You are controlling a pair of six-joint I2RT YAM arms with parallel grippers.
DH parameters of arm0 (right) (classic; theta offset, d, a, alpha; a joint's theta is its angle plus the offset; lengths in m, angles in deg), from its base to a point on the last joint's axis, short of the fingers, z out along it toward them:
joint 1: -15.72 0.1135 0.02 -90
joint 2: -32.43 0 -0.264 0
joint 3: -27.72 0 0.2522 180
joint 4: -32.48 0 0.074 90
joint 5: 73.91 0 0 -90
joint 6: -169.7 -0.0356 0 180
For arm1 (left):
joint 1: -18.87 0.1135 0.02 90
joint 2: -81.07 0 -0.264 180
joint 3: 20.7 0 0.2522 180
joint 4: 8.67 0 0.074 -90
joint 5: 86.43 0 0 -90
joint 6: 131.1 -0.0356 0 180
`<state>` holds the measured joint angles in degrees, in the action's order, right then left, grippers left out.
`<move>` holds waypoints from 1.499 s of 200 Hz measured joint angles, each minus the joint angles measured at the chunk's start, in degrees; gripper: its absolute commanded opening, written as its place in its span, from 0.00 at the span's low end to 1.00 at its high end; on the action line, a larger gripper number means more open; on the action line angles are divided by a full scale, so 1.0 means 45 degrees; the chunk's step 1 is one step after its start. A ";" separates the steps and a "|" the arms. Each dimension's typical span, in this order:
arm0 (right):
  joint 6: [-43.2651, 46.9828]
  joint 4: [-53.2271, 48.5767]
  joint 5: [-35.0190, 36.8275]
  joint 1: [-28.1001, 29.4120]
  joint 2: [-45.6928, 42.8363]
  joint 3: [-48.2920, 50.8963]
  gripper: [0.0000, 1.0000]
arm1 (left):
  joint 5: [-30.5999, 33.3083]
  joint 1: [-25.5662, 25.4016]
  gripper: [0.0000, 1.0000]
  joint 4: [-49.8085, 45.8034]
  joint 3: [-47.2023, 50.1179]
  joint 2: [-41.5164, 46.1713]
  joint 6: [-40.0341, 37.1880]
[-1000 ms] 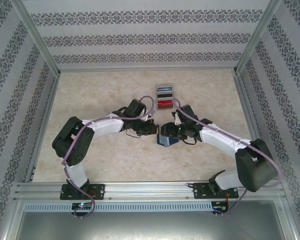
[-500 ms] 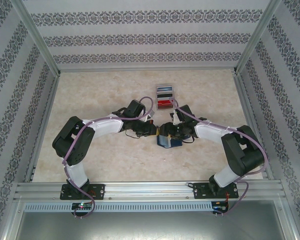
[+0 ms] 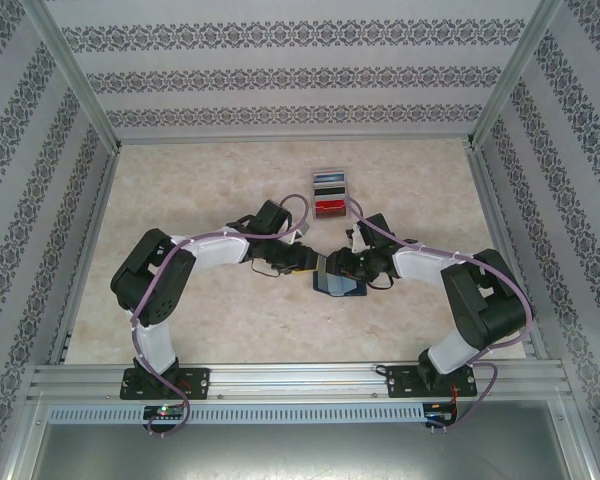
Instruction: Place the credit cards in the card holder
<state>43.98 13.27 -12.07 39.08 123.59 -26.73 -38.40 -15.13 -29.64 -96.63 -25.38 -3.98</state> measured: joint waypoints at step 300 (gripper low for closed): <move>0.2127 -0.3687 0.4682 0.0039 -0.2273 -0.3235 0.52 | 0.1821 0.1209 0.00 -0.0986 0.1758 0.2147 0.0175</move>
<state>53.55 -3.32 9.00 39.25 113.36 -41.28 -30.21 -9.68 -34.07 -88.72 -15.72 -3.19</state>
